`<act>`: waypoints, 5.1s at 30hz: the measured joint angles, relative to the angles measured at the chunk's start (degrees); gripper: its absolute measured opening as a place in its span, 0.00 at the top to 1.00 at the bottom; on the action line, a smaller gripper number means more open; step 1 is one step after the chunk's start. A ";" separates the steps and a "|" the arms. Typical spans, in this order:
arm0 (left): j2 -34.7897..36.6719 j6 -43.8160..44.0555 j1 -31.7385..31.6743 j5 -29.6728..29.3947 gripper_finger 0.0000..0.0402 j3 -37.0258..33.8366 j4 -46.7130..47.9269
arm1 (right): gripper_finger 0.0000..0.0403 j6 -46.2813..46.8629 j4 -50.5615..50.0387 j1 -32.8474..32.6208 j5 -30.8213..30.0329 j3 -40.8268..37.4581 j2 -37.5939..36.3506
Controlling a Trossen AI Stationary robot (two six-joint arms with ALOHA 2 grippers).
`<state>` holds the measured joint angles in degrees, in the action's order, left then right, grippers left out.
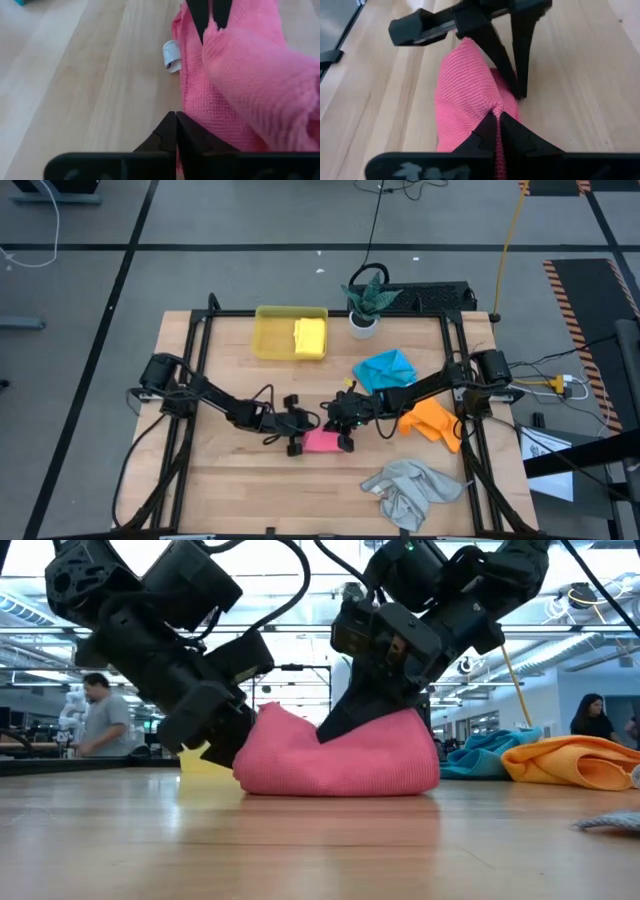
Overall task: Fold microfiber towels
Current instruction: Fold the pink microfiber cloth
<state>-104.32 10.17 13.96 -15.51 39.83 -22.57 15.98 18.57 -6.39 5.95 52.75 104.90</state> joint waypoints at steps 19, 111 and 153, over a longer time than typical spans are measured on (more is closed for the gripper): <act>11.35 -0.98 7.51 -6.48 0.99 0.02 -1.27 | 0.99 0.55 -0.20 0.16 -0.19 0.00 0.02; 4.18 14.92 -3.11 -5.53 0.99 0.08 11.00 | 1.00 -0.70 13.71 -5.18 -20.63 -14.23 -0.74; 7.76 15.06 -1.03 -14.22 0.99 0.11 16.26 | 0.85 -6.11 12.10 -1.57 -16.37 -14.07 -3.65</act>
<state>-96.56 25.23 12.93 -29.73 39.94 -6.31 9.87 30.67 -7.96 -10.42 38.68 101.25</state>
